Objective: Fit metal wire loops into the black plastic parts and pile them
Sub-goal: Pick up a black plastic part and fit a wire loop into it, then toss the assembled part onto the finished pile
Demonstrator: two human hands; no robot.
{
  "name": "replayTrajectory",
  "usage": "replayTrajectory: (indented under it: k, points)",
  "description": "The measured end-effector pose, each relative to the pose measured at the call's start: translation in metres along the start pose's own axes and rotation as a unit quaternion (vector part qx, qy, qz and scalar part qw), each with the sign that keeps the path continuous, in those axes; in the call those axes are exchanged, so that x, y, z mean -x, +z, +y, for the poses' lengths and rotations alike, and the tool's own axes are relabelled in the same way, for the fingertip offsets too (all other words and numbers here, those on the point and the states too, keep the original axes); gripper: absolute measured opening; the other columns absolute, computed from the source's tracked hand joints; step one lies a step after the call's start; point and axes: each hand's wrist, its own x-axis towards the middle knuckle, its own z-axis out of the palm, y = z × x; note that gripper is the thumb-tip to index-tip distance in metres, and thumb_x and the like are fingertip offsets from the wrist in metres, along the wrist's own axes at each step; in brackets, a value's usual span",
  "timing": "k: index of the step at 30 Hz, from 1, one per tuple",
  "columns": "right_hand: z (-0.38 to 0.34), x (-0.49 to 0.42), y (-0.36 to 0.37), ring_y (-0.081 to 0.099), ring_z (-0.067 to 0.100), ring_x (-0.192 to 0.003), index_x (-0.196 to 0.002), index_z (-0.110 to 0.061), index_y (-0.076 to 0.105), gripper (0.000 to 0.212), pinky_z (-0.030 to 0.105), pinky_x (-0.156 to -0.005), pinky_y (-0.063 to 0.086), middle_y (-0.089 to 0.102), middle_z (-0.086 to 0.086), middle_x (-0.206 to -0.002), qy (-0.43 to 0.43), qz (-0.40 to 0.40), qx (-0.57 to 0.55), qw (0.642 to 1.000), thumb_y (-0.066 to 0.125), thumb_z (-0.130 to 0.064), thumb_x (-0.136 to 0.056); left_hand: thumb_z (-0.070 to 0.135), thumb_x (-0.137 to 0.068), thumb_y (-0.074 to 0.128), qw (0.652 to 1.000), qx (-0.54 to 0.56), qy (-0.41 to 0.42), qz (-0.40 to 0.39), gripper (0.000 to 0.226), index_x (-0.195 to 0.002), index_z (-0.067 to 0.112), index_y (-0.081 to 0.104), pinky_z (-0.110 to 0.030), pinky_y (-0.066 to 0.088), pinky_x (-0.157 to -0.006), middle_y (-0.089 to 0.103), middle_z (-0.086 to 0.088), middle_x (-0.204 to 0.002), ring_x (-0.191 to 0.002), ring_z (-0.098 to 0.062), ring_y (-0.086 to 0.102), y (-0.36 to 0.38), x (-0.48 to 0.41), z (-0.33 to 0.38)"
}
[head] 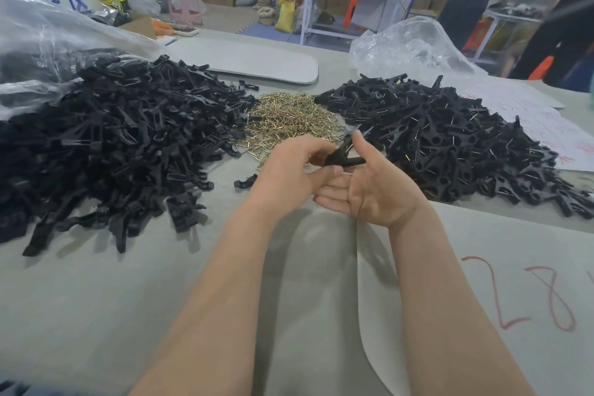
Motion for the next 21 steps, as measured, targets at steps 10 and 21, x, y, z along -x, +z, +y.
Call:
replayTrajectory:
  k: [10,21]
  points:
    - [0.007,-0.001,-0.004,0.071,0.02,-0.091,-0.095,-0.006,0.075,0.069,0.034,-0.083,0.057,0.074,0.012,-0.093,-0.076,-0.101,-0.099,0.987,0.078,-0.061,-0.052,0.005,-0.077,0.074,0.997,0.059,0.038,0.013,0.022,-0.095,0.015,0.068,-0.005,0.038,-0.075,0.058,0.01,-0.098,-0.081,0.006,0.05,0.0,-0.002,0.009]
    - [0.008,-0.004,0.0,0.07,0.009,-0.064,-0.093,-0.008,0.064,0.049,0.025,-0.064,0.058,0.072,0.005,-0.072,-0.128,-0.015,-0.027,0.991,0.048,-0.05,-0.073,0.014,-0.081,0.073,0.996,0.074,0.038,-0.017,0.031,-0.111,0.019,0.067,-0.009,0.039,-0.082,0.061,0.011,-0.097,-0.085,0.007,0.053,0.002,0.0,0.011]
